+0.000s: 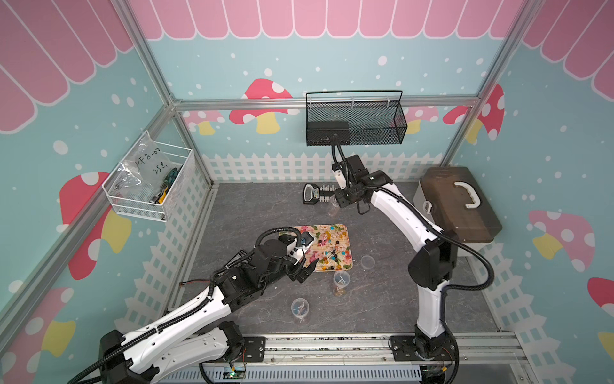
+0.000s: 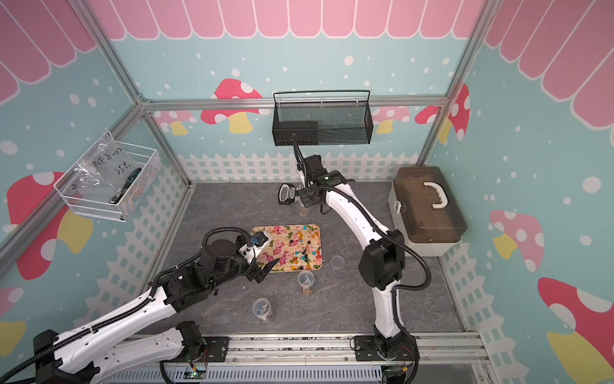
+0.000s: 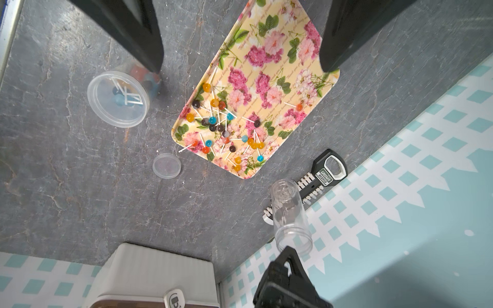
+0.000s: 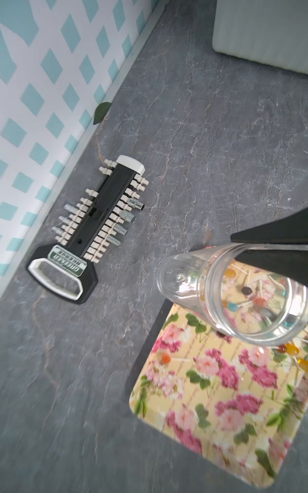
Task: Pour the candies out of the jar
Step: Place the jar at the center of the board.
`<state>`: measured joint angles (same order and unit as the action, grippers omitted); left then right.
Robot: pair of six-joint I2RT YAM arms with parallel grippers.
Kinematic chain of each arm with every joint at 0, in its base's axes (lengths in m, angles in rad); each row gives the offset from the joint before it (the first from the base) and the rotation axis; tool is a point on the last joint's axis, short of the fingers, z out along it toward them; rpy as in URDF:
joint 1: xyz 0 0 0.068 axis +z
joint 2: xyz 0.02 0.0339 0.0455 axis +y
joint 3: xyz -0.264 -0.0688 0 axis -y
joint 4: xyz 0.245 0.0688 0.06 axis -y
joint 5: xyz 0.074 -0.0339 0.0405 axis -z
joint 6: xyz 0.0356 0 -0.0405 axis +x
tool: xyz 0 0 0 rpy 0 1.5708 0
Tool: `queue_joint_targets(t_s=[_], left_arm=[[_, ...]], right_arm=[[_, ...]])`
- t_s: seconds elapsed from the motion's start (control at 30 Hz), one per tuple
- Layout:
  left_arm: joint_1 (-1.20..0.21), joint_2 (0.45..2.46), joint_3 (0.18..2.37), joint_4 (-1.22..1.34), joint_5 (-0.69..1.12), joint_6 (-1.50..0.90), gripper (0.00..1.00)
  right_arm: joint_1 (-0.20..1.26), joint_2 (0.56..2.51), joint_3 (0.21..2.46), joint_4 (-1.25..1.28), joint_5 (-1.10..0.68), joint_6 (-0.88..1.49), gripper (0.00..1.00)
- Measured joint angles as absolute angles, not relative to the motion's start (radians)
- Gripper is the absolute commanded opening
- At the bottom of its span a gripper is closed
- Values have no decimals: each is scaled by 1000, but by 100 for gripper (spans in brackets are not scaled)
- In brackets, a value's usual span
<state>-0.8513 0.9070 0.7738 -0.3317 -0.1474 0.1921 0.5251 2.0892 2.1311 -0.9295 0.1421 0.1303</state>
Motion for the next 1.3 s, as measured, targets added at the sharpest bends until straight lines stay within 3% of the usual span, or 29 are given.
queue_joint_targets(t_s=[0.3, 0.73, 0.8, 0.93, 1.03, 1.3], left_arm=[[-851, 753, 678, -351, -187, 143, 96], [-851, 740, 662, -362, -213, 128, 96], [-851, 743, 662, -363, -213, 122, 96], [-851, 742, 662, -361, -213, 101, 97], [-851, 731, 653, -334, -204, 76, 97], [-815, 719, 641, -293, -209, -90, 97]], right_arm=[[527, 2383, 2482, -1062, 165, 113, 0], [557, 2470, 2534, -1096, 142, 118, 0], [558, 2470, 2536, -1097, 141, 120, 7], [557, 2473, 2543, -1105, 138, 124, 35], [557, 2476, 2567, -1115, 140, 132, 47], [556, 2401, 2612, -1123, 141, 128, 57]])
